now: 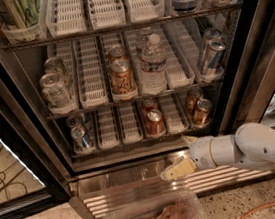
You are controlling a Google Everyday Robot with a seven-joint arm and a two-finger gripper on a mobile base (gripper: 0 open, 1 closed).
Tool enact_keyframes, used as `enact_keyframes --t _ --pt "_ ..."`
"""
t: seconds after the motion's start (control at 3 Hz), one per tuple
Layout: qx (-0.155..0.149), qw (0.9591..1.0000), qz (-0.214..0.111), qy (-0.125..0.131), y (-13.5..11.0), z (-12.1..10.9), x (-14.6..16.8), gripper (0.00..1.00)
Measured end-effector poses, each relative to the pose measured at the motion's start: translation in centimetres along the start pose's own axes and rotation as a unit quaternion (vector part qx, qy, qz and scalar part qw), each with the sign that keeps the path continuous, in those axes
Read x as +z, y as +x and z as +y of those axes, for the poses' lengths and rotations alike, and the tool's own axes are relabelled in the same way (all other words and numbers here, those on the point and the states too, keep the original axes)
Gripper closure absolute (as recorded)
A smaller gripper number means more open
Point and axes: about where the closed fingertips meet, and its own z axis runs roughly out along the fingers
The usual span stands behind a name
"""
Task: Pick coke can from bottom shelf of fridge
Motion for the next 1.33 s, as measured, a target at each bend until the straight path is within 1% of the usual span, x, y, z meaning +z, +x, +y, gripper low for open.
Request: enact_keyframes --t 0.33,0.67,1.0,1.33 --pt "-0.022 0.997 -0.065 0.036 -2.0 -2.2 0.9 0.0" --pt "-0.044 0.9901 -0.116 0.067 -3.2 -4.0 2.9 0.0" --pt "-0.044 0.9892 -0.122 0.068 -3.1 -4.1 3.6 0.0" --pt "-0.039 0.9885 -0.132 0.064 -3.1 -4.1 3.9 0.0"
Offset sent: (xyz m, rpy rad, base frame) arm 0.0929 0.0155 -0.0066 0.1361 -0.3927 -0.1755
